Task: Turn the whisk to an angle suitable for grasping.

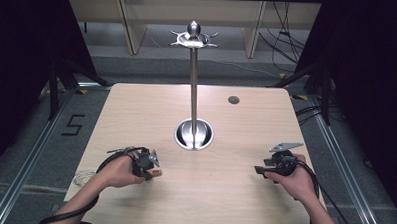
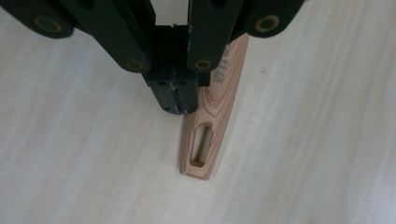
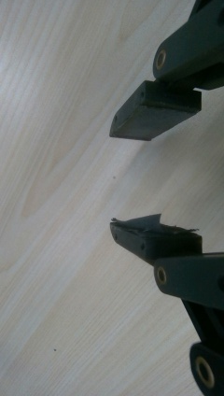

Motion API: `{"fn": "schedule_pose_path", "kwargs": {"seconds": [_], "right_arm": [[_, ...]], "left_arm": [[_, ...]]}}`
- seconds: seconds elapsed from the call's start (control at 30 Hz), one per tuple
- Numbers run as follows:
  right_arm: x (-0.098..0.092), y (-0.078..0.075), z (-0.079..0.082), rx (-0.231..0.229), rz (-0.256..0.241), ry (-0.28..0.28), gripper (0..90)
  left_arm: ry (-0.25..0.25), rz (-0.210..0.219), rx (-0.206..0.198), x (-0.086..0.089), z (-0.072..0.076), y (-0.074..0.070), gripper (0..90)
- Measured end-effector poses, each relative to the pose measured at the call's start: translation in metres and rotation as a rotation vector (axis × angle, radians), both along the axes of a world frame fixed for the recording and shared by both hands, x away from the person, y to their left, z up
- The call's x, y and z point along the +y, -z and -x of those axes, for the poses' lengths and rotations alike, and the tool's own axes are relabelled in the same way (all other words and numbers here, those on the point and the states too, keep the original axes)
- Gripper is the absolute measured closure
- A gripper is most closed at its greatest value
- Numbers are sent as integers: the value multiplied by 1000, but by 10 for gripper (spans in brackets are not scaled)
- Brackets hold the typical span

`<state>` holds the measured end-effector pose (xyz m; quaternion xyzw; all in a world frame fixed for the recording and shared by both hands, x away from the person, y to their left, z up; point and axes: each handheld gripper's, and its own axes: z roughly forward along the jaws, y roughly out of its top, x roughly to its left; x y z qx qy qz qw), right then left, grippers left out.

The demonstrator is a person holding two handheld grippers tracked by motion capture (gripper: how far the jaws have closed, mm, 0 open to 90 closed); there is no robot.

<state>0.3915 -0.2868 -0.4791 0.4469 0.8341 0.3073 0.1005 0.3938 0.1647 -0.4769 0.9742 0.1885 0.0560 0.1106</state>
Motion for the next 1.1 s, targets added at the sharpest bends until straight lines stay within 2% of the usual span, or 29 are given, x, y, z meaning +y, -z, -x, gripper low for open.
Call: {"fn": "schedule_pose_path", "kwargs": {"seconds": [0.03,0.13,0.17,0.2,0.3,0.37,0.43,0.53,0.57,0.63,0.67,0.7,0.73,0.77,0.8,0.83,0.87,0.9,0.93,0.97,1.03,1.1], "right_arm": [[1,3,0,-25,-24,6,482],[0,0,0,-1,0,1,482],[0,0,0,1,-1,1,482],[1,3,0,-18,-21,6,482],[0,0,0,4,1,0,482],[-1,0,0,3,-2,1,481],[-2,1,-1,-11,2,-6,482],[-1,4,0,-18,-22,25,482],[-3,0,0,17,-9,18,482],[-4,0,0,7,-2,14,482],[-4,-1,1,20,-11,27,482],[-5,0,1,4,-8,19,482],[-6,0,2,10,-10,20,482],[-7,0,2,12,-8,24,482],[-7,3,1,-9,-19,27,482],[-8,1,1,14,-11,23,482],[-9,1,1,14,-14,25,482],[-8,4,0,-1,-32,52,482],[-8,4,0,-1,-32,52,482],[-11,1,1,13,-16,36,482],[-10,0,1,20,-19,45,482],[-10,1,-1,-24,-2,4,482]], "left_arm": [[-19,-4,-8,0,-3,0,888],[-41,-37,-45,-2,-13,0,887],[-49,-36,-51,-3,-18,0,887],[-64,-33,-53,-3,-21,1,887],[-104,-26,-70,-5,-34,2,887],[-129,-25,-88,-6,-42,2,888],[-171,0,-110,-6,-49,1,889],[-165,12,-119,-3,-53,-1,875],[-181,48,-120,-1,-52,-2,849],[-155,59,-119,6,-49,-9,798],[-157,65,-108,8,-48,-13,761],[-150,68,-106,12,-48,-17,726],[-147,72,-108,16,-48,-21,688],[-161,61,-84,21,-46,-27,637],[-159,48,-85,24,-46,-29,585],[-166,39,-87,28,-46,-32,551],[-172,26,-81,31,-46,-34,520],[-172,16,-83,36,-46,-36,499],[-172,16,-83,36,-46,-36,491],[-154,-19,-73,44,-48,-38,484],[-154,-28,-65,48,-48,-36,477],[-152,-39,-61,50,-47,-34,475]]}}
